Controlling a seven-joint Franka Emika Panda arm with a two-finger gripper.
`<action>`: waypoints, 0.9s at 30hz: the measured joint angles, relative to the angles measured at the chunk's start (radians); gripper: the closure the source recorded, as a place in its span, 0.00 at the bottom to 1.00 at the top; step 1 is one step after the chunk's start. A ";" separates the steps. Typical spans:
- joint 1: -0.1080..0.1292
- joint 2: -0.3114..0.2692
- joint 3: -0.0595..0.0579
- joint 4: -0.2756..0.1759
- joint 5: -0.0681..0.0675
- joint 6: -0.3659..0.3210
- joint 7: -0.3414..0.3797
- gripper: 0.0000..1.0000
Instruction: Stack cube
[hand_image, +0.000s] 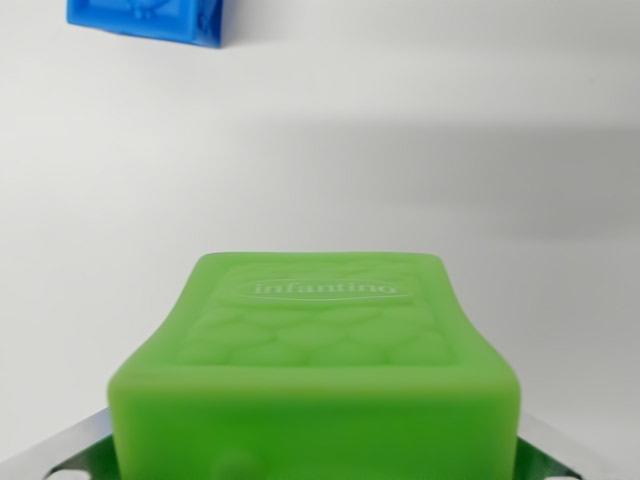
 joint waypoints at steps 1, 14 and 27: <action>0.001 0.001 0.000 0.002 0.000 -0.001 0.002 1.00; 0.025 0.037 0.012 0.072 0.001 -0.035 0.050 1.00; 0.043 0.072 0.023 0.138 0.002 -0.067 0.092 1.00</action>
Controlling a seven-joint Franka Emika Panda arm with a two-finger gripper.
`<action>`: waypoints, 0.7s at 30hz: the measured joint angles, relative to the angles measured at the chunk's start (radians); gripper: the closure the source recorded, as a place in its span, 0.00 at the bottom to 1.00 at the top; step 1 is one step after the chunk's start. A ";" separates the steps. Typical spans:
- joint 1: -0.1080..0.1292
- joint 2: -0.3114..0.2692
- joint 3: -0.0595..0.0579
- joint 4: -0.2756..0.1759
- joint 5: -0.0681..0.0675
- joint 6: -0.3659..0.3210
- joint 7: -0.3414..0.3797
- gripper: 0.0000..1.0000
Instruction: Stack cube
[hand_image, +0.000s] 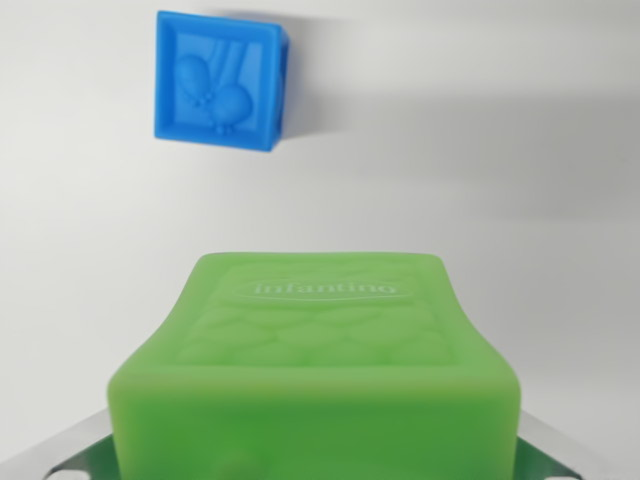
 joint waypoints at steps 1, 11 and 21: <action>0.002 0.003 0.001 0.006 0.000 -0.003 0.003 1.00; 0.015 0.032 0.009 0.062 0.000 -0.030 0.035 1.00; 0.029 0.062 0.015 0.119 0.001 -0.057 0.065 1.00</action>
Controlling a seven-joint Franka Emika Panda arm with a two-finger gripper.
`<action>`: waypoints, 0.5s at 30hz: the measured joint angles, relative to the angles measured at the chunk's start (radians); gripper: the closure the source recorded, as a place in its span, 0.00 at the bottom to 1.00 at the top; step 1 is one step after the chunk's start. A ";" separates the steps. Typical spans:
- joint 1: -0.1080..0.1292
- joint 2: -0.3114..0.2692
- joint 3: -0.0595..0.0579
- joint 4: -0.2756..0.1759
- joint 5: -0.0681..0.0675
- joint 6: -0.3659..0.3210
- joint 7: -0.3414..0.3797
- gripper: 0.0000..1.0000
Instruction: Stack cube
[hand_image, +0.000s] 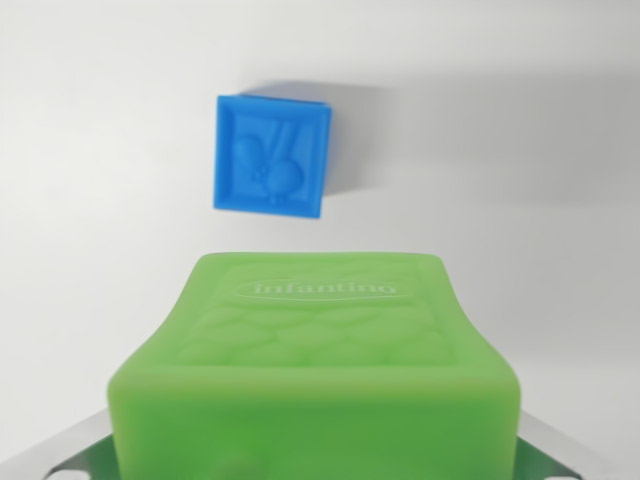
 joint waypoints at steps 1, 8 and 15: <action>0.001 0.002 0.000 0.004 0.000 -0.002 0.002 1.00; 0.010 0.025 0.005 0.047 0.000 -0.022 0.023 1.00; 0.020 0.048 0.009 0.090 0.001 -0.042 0.043 1.00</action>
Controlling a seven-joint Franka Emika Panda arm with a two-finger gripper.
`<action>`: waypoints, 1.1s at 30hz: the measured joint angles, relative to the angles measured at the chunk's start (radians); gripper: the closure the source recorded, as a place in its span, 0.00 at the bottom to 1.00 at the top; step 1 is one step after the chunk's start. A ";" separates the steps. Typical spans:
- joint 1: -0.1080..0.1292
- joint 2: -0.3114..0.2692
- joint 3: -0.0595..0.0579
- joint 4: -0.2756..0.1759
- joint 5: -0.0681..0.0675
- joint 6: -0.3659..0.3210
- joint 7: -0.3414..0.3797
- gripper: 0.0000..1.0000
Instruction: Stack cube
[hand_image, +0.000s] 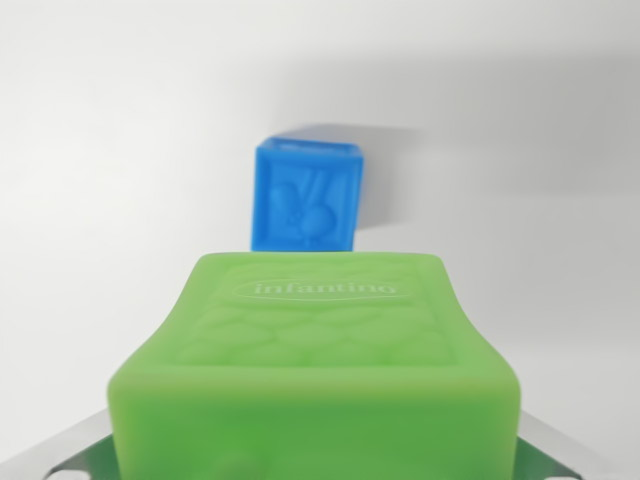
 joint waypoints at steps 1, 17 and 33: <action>0.001 0.003 0.001 0.006 0.000 -0.003 0.003 1.00; 0.006 0.071 0.006 0.026 0.006 0.036 0.016 1.00; 0.004 0.141 0.009 0.014 0.017 0.118 0.011 1.00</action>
